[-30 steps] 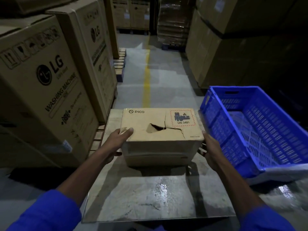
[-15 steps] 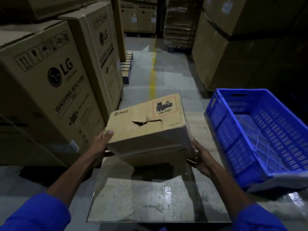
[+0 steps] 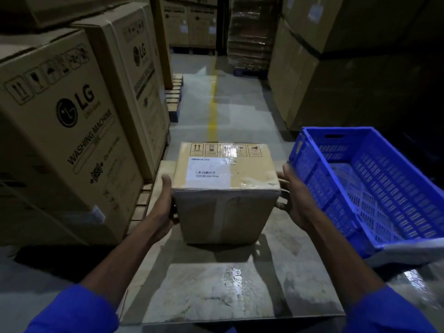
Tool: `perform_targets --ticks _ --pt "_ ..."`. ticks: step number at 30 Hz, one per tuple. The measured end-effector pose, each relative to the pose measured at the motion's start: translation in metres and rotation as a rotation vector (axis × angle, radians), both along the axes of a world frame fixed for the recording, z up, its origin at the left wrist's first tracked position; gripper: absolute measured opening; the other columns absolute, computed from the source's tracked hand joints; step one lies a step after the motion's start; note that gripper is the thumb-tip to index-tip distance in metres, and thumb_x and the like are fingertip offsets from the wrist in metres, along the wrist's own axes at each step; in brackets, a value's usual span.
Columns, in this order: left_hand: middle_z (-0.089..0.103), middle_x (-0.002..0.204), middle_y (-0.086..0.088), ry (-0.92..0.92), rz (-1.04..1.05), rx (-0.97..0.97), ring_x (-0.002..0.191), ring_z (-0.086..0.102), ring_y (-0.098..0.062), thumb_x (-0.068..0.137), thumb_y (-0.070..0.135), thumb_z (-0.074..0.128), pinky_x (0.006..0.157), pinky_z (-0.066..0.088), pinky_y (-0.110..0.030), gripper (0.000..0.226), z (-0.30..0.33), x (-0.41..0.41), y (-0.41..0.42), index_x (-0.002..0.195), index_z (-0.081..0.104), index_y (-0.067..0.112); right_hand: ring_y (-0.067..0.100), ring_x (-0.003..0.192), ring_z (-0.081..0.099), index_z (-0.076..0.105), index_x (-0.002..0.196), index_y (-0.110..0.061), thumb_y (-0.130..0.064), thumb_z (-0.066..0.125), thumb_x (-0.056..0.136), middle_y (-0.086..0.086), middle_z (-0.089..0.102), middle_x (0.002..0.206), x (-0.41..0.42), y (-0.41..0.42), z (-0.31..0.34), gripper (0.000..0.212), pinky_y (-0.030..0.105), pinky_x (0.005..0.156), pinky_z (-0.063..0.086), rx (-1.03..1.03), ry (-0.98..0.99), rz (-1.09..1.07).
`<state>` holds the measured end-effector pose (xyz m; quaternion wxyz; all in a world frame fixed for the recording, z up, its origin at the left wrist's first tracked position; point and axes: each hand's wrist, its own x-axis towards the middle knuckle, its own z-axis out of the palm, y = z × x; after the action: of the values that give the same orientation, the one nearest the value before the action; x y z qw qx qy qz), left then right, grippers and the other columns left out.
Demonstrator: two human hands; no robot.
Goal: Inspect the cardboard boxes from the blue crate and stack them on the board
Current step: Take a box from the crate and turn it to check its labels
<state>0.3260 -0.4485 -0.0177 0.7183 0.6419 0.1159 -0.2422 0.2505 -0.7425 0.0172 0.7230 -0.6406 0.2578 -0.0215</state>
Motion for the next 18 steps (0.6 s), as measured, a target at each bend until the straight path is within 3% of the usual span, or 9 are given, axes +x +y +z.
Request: perform_targets --ticks 2,5,8,13,18 --pt "0.079 0.106 0.01 -0.05 -0.045 0.015 0.109 0.067 -0.02 0.092 0.082 0.025 0.098 0.048 -0.047 0.068 0.015 0.009 0.0 0.102 0.079 0.041 0.018 0.115 0.062 0.062 0.123 -0.03 -0.064 0.05 0.097 -0.005 0.064 0.131 0.005 0.005 0.006 0.045 0.044 0.093 0.052 -0.073 -0.014 0.055" --pt "0.078 0.114 0.004 -0.118 -0.094 0.106 0.105 0.071 -0.023 0.096 0.064 0.055 0.093 0.054 -0.049 0.048 0.036 0.02 -0.007 0.125 0.069 0.028 0.01 0.107 0.061 0.051 0.138 -0.024 -0.056 0.06 0.097 -0.003 0.06 0.132 0.015 0.011 0.014 0.052 0.036 0.078 0.05 -0.17 0.013 0.093" --pt "0.08 0.095 0.003 -0.129 -0.059 0.175 0.084 0.073 -0.021 0.095 0.044 0.069 0.074 0.056 -0.039 0.034 0.042 0.023 -0.012 0.119 0.069 0.02 0.018 0.107 0.064 0.045 0.142 -0.019 -0.05 0.066 0.097 0.001 0.062 0.128 0.024 0.013 0.017 0.058 0.036 0.076 0.053 -0.215 0.07 0.093" --pt "0.079 0.097 0.001 -0.125 -0.038 0.166 0.089 0.073 -0.026 0.086 0.046 0.078 0.08 0.058 -0.052 0.039 0.037 0.022 -0.013 0.116 0.068 0.023 0.02 0.11 0.066 0.043 0.147 -0.023 -0.057 0.079 0.083 0.0 0.065 0.13 0.036 0.012 0.01 0.08 0.037 0.073 0.055 -0.284 0.142 0.137" --pt "0.077 0.08 0.008 -0.159 -0.029 0.191 0.066 0.072 -0.013 0.092 0.035 0.074 0.055 0.053 -0.028 0.021 0.039 0.026 -0.016 0.107 0.068 0.022 0.016 0.108 0.066 0.044 0.144 -0.018 -0.043 0.083 0.084 0.0 0.066 0.127 0.044 0.013 0.009 0.076 0.031 0.076 0.055 -0.284 0.132 0.109"
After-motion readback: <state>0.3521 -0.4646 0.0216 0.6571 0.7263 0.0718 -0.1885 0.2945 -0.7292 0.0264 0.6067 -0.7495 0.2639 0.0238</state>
